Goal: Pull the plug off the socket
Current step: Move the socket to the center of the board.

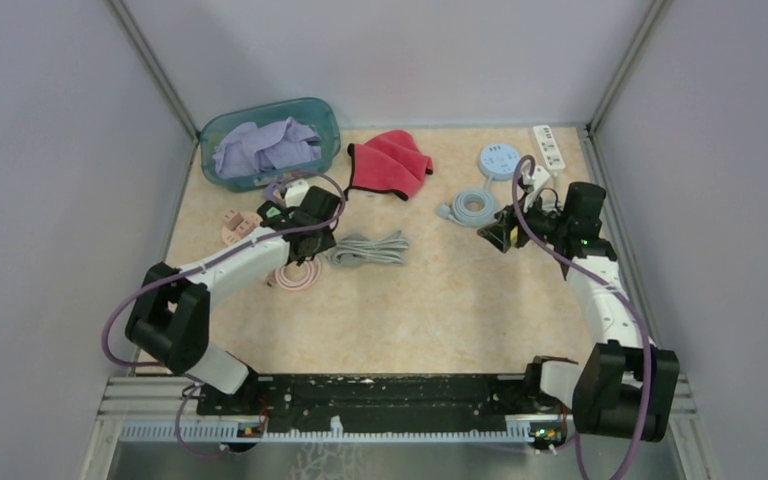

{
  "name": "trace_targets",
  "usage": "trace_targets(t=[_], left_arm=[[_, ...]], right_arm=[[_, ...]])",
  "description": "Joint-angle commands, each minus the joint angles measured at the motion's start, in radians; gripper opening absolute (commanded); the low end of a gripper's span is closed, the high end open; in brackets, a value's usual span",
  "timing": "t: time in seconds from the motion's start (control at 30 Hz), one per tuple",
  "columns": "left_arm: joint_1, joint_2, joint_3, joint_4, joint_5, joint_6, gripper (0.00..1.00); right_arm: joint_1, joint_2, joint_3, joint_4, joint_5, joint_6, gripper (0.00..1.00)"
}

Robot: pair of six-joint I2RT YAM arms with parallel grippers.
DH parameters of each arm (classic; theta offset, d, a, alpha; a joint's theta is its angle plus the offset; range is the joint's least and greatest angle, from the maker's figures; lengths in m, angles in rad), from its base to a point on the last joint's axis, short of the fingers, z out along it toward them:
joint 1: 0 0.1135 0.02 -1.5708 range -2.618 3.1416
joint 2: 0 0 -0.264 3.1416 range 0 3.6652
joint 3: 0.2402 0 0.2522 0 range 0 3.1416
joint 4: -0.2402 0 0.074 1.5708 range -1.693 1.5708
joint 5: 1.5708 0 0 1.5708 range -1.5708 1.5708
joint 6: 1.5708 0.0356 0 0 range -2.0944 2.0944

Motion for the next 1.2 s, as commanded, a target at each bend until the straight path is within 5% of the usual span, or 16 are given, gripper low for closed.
trace_targets(t=[0.0,1.17], left_arm=[[0.013,0.027,0.032,-0.046,-0.05,-0.034,0.48],[0.064,0.243,0.073,0.044,0.03,-0.005,0.37]], right_arm=[[-0.006,0.021,0.056,0.006,0.006,-0.038,0.64],[-0.008,0.053,0.053,-0.041,0.028,-0.131,0.65]])
